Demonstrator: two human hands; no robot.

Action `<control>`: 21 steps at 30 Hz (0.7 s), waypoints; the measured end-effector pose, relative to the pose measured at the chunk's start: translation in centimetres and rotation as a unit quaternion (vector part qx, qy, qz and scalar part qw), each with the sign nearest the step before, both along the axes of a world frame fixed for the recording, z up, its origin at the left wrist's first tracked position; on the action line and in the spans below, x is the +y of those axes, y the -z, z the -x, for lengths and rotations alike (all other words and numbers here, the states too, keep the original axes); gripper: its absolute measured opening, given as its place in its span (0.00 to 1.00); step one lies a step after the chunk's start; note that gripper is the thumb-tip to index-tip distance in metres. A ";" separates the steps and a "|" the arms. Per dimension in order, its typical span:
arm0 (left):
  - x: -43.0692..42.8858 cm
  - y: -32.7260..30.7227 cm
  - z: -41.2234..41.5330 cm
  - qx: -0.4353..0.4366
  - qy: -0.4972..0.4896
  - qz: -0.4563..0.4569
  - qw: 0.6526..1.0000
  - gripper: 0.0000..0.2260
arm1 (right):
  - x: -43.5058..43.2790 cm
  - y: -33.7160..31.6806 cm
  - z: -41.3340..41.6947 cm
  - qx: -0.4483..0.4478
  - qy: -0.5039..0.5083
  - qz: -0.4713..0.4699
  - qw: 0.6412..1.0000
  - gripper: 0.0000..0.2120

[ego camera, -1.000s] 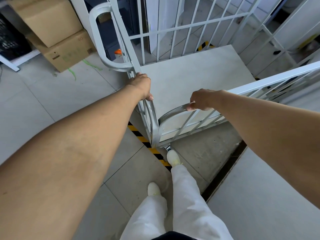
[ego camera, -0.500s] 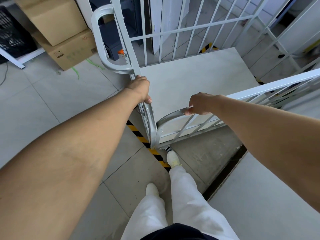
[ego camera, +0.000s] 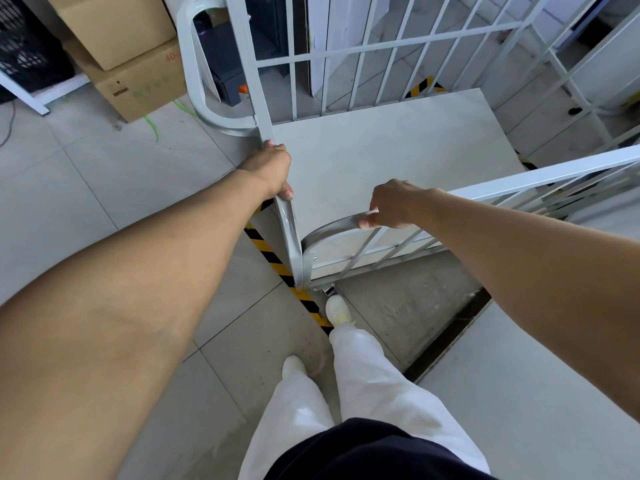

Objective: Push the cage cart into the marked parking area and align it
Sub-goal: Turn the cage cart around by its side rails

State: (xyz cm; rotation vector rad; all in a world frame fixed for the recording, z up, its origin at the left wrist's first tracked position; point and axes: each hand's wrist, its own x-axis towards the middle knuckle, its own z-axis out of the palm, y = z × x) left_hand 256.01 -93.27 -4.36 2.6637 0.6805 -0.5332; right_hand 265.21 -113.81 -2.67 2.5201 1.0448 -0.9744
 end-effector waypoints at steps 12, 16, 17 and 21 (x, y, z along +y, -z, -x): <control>0.3 -0.3 -0.4 0.012 0.006 -0.025 1.000 0.25 | 0.0 0.1 0.0 -0.005 0.008 -0.016 1.000 0.29; 0.5 -0.2 -0.1 0.015 0.030 -0.023 0.999 0.27 | 0.0 0.1 0.2 -0.004 0.022 -0.012 1.000 0.29; 0.5 -0.3 -0.1 0.017 0.031 -0.024 0.999 0.29 | 0.0 0.3 0.3 -0.006 0.026 -0.015 1.000 0.29; 0.3 -0.9 0.3 0.017 0.029 -0.013 0.999 0.35 | -0.2 0.6 1.0 0.005 0.056 -0.013 0.998 0.26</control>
